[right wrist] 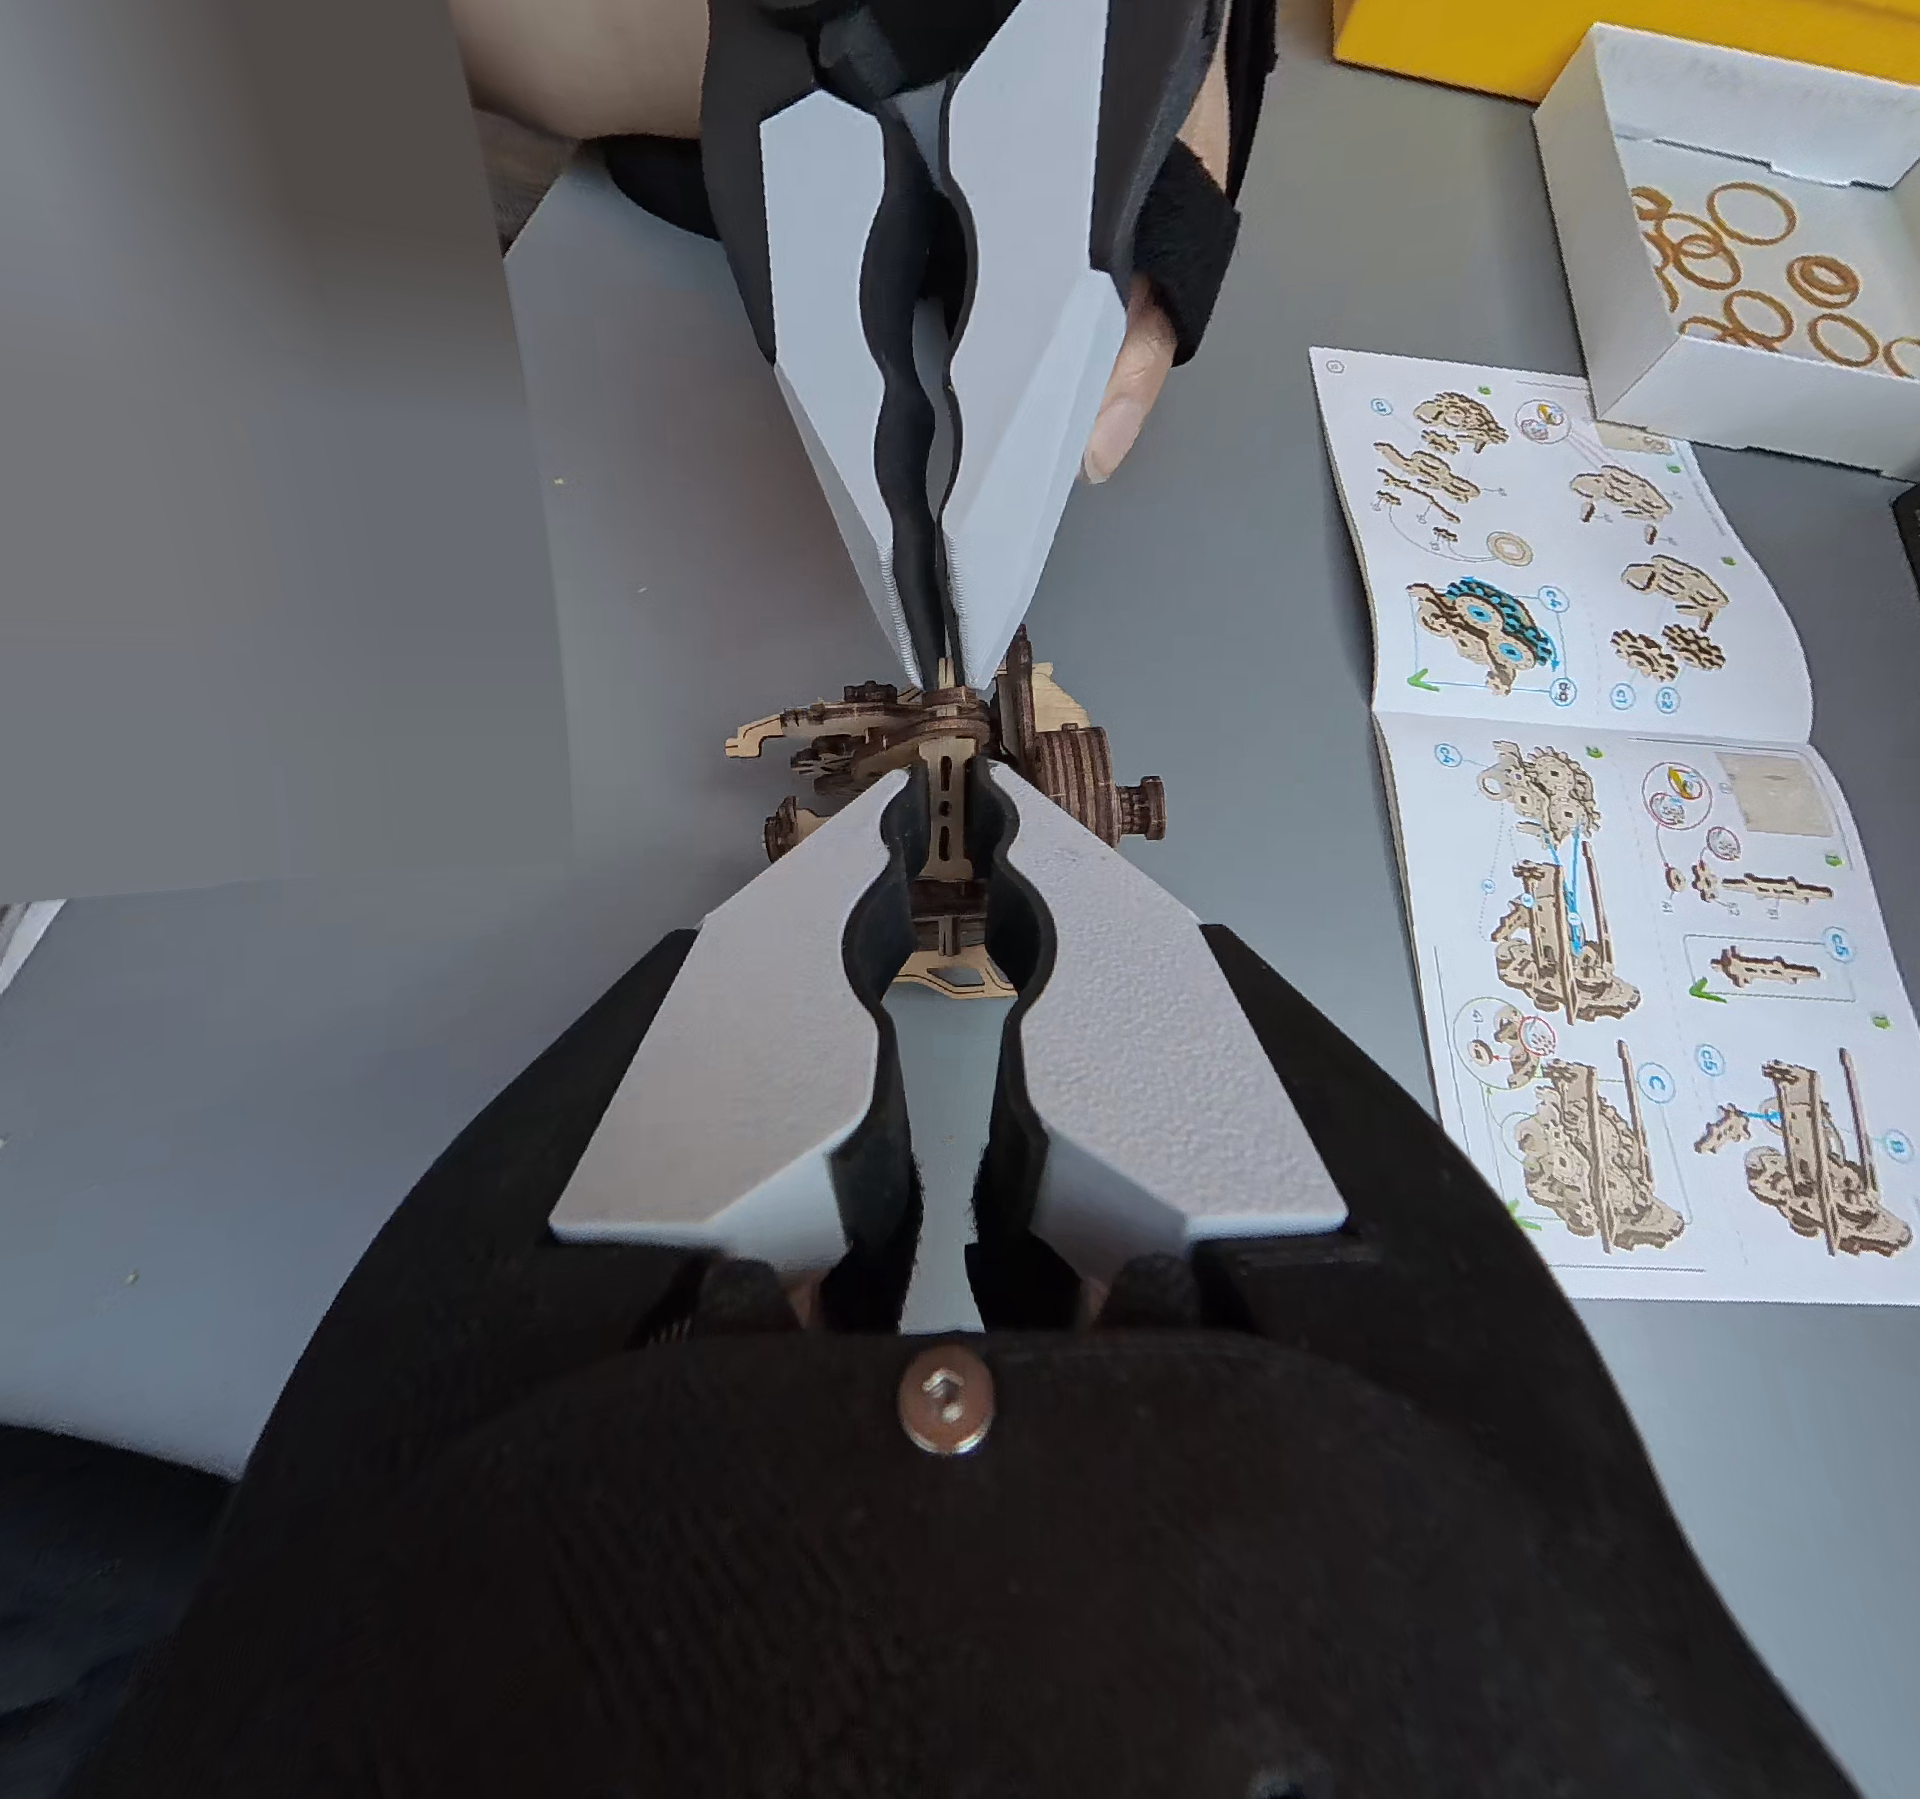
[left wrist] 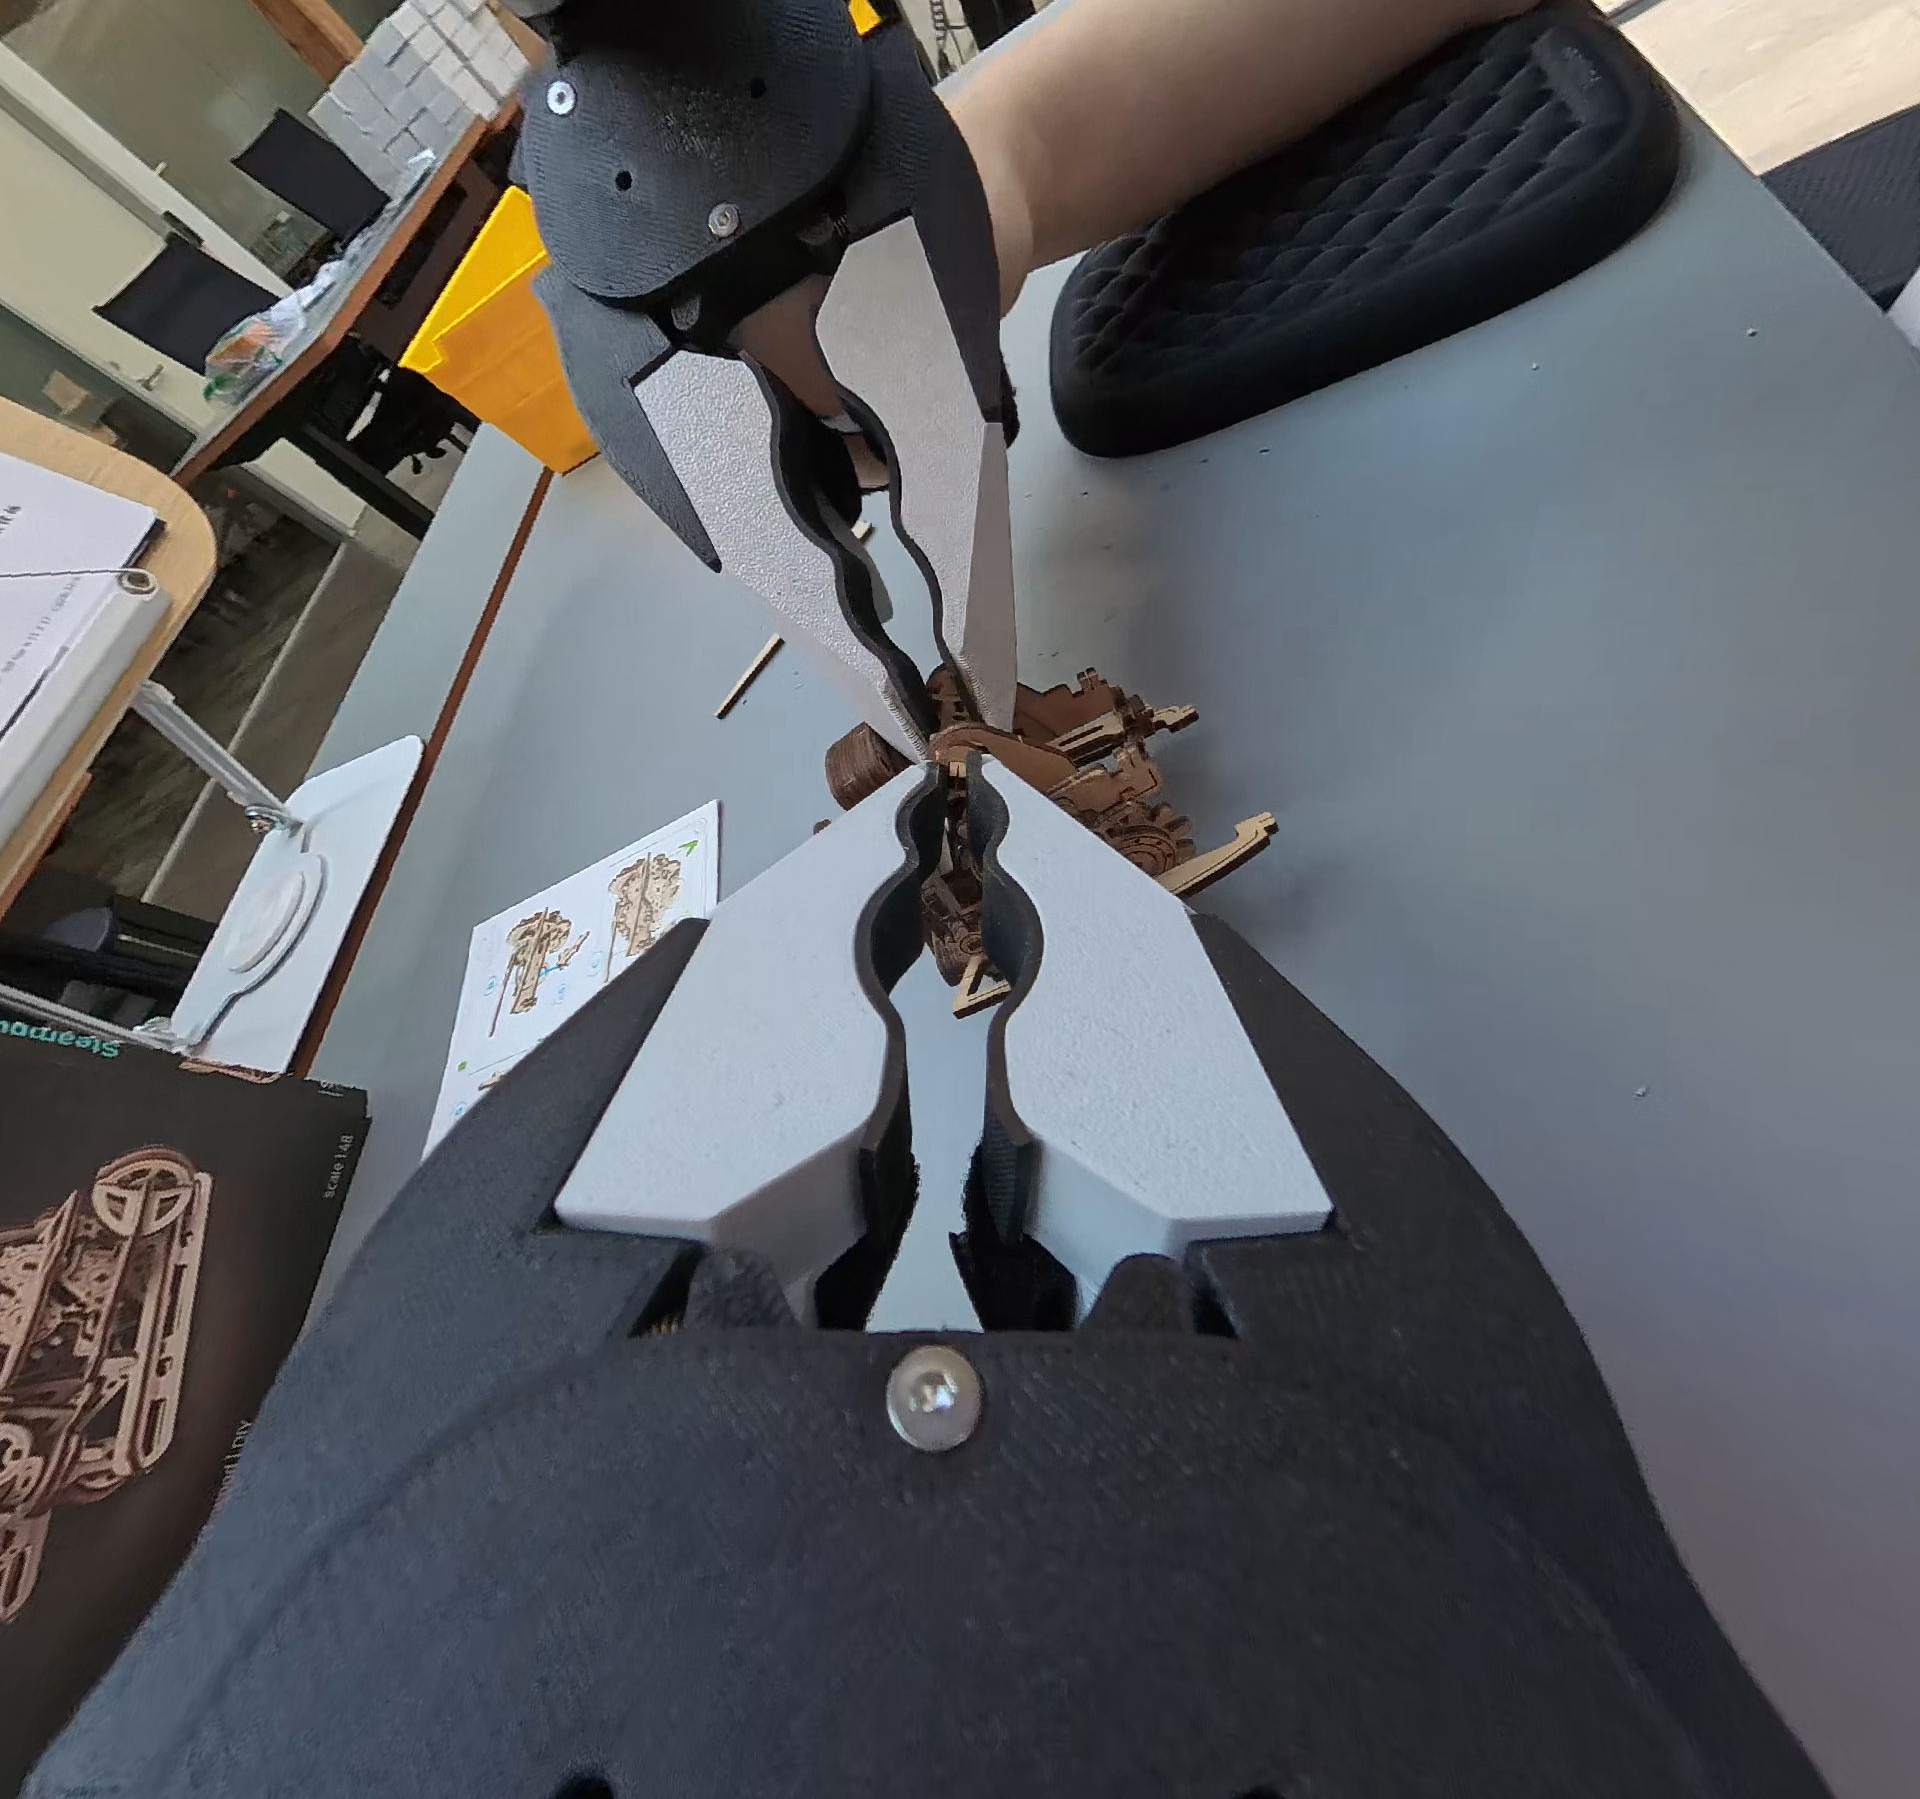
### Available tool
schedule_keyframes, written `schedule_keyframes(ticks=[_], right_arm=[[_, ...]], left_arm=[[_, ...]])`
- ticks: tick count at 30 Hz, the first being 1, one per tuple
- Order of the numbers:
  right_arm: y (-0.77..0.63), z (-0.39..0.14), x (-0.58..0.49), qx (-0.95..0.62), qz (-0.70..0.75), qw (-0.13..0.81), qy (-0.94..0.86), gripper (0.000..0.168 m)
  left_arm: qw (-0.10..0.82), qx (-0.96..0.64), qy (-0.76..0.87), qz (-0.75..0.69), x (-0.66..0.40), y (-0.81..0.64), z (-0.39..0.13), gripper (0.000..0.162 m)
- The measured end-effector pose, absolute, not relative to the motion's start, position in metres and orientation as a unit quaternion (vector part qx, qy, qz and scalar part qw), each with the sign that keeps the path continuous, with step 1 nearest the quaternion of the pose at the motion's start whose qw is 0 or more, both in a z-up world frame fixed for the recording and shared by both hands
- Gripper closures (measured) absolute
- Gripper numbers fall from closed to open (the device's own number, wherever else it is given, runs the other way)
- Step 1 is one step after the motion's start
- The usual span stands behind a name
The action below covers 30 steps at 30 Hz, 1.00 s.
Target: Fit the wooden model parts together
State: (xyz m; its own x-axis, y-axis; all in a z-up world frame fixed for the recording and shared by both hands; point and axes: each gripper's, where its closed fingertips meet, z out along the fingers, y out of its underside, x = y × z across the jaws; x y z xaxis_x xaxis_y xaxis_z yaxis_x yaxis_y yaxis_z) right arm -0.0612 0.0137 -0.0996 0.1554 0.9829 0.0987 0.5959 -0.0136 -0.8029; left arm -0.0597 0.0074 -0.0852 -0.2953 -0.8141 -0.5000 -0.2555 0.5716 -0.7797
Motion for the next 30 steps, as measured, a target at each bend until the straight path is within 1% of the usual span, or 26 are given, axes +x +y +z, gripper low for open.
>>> schedule_keyframes(ticks=[2,5,7,9,14,15,18,23,26,30], right_arm=[[0.018,-0.093,-0.059,-0.667,0.277,0.386,-0.574,0.162],[0.022,-0.090,-0.058,-0.675,0.302,0.390,-0.549,0.162],[0.021,-0.092,-0.057,-0.680,0.325,0.380,-0.536,0.162],[0.020,-0.093,-0.058,-0.681,0.336,0.373,-0.532,0.162],[0.019,-0.091,-0.059,-0.679,0.347,0.374,-0.529,0.162],[0.020,-0.091,-0.059,-0.679,0.346,0.375,-0.527,0.162],[0.019,-0.090,-0.060,-0.678,0.347,0.377,-0.527,0.162],[0.020,-0.088,-0.060,-0.676,0.344,0.386,-0.525,0.162],[0.020,-0.085,-0.060,-0.675,0.348,0.388,-0.522,0.162],[0.017,-0.084,-0.061,-0.672,0.350,0.385,-0.527,0.163]], left_arm=[[0.500,-0.358,0.733,-0.290,-0.058,0.012,-0.079,0.161],[0.516,-0.363,0.722,-0.285,-0.056,0.017,-0.076,0.160],[0.512,-0.368,0.719,-0.292,-0.055,0.017,-0.077,0.158],[0.509,-0.376,0.715,-0.298,-0.055,0.018,-0.076,0.152],[0.491,-0.385,0.709,-0.328,-0.056,0.014,-0.075,0.154],[0.486,-0.388,0.708,-0.335,-0.056,0.013,-0.075,0.150],[0.481,-0.394,0.705,-0.341,-0.055,0.013,-0.075,0.147],[0.488,-0.396,0.705,-0.328,-0.053,0.016,-0.078,0.150],[0.491,-0.396,0.700,-0.335,-0.053,0.017,-0.075,0.155],[0.477,-0.396,0.702,-0.350,-0.054,0.014,-0.075,0.155]])
